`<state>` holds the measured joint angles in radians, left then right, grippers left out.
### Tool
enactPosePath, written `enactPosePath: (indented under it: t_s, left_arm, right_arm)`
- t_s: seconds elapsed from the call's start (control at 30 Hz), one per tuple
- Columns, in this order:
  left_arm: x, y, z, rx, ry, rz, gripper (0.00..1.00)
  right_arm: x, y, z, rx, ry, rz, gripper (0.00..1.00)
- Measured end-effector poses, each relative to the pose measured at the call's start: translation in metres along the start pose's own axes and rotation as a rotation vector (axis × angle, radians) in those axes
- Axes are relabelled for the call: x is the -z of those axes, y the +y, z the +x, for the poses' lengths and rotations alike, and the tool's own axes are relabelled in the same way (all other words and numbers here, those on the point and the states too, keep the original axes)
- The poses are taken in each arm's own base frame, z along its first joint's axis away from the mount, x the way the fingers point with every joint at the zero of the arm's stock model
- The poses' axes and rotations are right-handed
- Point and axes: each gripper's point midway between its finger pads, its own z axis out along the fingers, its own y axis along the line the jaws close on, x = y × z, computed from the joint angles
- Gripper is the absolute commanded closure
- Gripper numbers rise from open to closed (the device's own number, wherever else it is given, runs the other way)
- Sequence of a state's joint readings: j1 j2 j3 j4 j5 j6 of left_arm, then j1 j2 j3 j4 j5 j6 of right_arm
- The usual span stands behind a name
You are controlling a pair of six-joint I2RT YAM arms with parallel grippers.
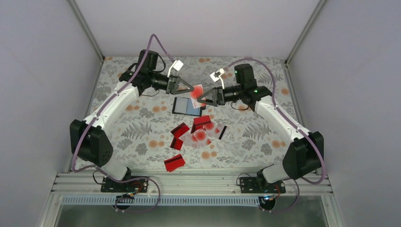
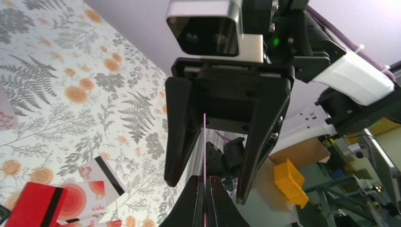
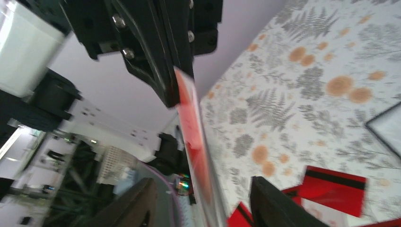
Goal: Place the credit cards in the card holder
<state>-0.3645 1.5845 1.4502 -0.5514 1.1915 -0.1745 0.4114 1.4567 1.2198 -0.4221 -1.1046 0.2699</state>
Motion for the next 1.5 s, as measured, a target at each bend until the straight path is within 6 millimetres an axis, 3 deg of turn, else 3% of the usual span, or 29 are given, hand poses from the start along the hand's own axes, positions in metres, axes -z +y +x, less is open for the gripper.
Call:
enactPosePath:
  t_s: [0.2,0.4,0.6,0.77,1.0,1.07,1.2,1.5]
  left_arm:
    - [0.002,-0.014,0.002,-0.003,0.019,0.056,0.98]
    - [0.004,-0.026,0.0,-0.015,0.022,0.1,0.97]
    - [0.005,-0.029,-0.002,-0.007,0.018,0.101,0.89]
    - [0.008,-0.03,-0.01,0.016,-0.014,0.059,0.84]
    - [0.005,-0.011,-0.007,0.118,-0.045,-0.013,0.69]
    - [0.006,-0.006,-0.008,0.144,-0.054,-0.031,0.66]
    - [0.006,0.0,-0.012,0.175,-0.079,-0.057,0.5]
    - [0.006,0.024,-0.007,0.275,-0.14,-0.136,0.33]
  right_arm:
    - [0.001,0.025,-0.014,0.041,0.008,-0.131,0.95]
    - [0.002,0.033,-0.016,0.038,0.023,-0.191,0.96]
    - [0.003,0.039,-0.016,0.03,0.032,-0.219,0.96]
    - [0.003,0.041,-0.028,0.004,0.026,-0.226,0.96]
    - [-0.01,0.014,-0.035,-0.149,0.046,-0.218,0.96]
    - [-0.012,0.011,-0.036,-0.185,0.049,-0.218,0.96]
    - [-0.014,0.008,-0.037,-0.244,0.053,-0.224,0.96]
    - [-0.012,-0.003,-0.046,-0.312,0.038,-0.228,0.96]
